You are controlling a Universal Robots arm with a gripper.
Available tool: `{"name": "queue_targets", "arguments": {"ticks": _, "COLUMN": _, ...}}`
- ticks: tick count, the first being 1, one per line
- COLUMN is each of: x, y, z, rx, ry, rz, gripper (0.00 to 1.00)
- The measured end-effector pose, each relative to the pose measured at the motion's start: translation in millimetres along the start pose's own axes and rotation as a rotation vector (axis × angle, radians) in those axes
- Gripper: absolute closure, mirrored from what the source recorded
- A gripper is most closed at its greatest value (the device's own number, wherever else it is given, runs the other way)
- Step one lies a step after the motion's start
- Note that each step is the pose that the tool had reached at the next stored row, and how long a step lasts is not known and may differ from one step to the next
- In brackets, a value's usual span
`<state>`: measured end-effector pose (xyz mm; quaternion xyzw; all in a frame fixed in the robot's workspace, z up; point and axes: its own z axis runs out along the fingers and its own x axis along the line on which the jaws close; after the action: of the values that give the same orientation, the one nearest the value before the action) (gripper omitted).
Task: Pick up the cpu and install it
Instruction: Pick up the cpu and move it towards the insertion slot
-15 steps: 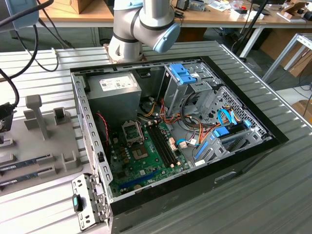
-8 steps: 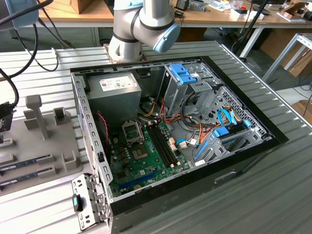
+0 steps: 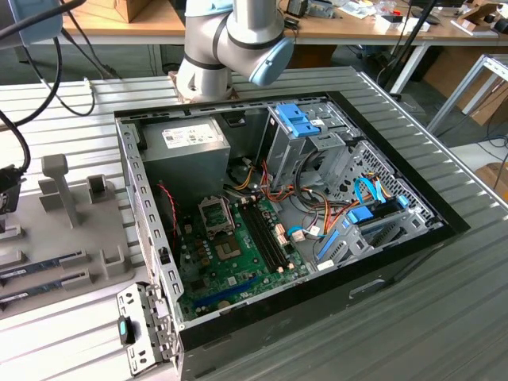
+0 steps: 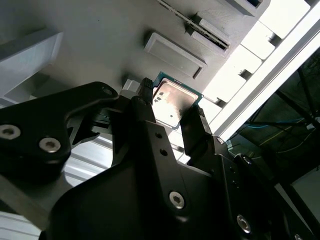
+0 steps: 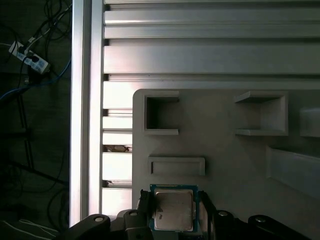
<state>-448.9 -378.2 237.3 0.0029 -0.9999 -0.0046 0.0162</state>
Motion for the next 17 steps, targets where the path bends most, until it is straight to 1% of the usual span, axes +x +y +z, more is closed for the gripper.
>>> {"name": "queue_targets", "arguments": {"ticks": 17, "x": 0.1, "y": 0.0, "z": -4.2, "rx": 0.0000, "ry": 0.0000, "rz": 0.000, "gripper": 0.53}}
